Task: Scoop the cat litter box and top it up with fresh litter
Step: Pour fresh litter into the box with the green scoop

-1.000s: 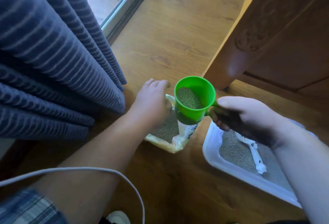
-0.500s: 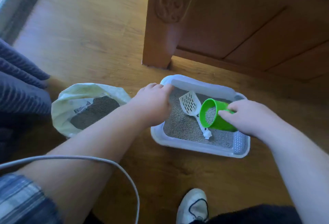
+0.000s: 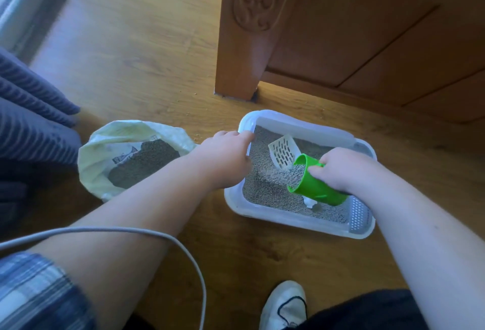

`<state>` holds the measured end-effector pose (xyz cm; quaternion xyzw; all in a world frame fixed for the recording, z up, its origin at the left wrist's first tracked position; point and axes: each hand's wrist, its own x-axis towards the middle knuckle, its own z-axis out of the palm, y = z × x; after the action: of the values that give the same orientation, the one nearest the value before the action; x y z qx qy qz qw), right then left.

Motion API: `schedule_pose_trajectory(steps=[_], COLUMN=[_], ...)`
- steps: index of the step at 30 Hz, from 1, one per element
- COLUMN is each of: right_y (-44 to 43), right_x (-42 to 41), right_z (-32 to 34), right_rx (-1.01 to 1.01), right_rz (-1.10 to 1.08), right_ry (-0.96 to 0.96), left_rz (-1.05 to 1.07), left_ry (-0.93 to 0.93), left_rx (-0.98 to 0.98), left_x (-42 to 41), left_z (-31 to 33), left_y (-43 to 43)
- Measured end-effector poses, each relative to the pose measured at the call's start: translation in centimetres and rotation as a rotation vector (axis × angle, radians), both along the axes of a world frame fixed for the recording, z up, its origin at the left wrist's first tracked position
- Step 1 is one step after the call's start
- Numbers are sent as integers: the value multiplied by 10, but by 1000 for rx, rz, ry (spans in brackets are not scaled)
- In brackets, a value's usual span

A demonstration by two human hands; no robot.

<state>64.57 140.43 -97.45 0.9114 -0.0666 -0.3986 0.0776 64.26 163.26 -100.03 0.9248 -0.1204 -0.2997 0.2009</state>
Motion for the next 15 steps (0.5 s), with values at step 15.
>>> schedule_pose_trajectory(steps=[15], right_y=[-58], right_x=[28], right_z=[-16], right_rx=[-133], right_rz=[-117], right_ry=[-114], left_rz=[9], left_ry=[-32], left_rx=[-9], left_x=[6], left_z=[-1], left_y=[-18])
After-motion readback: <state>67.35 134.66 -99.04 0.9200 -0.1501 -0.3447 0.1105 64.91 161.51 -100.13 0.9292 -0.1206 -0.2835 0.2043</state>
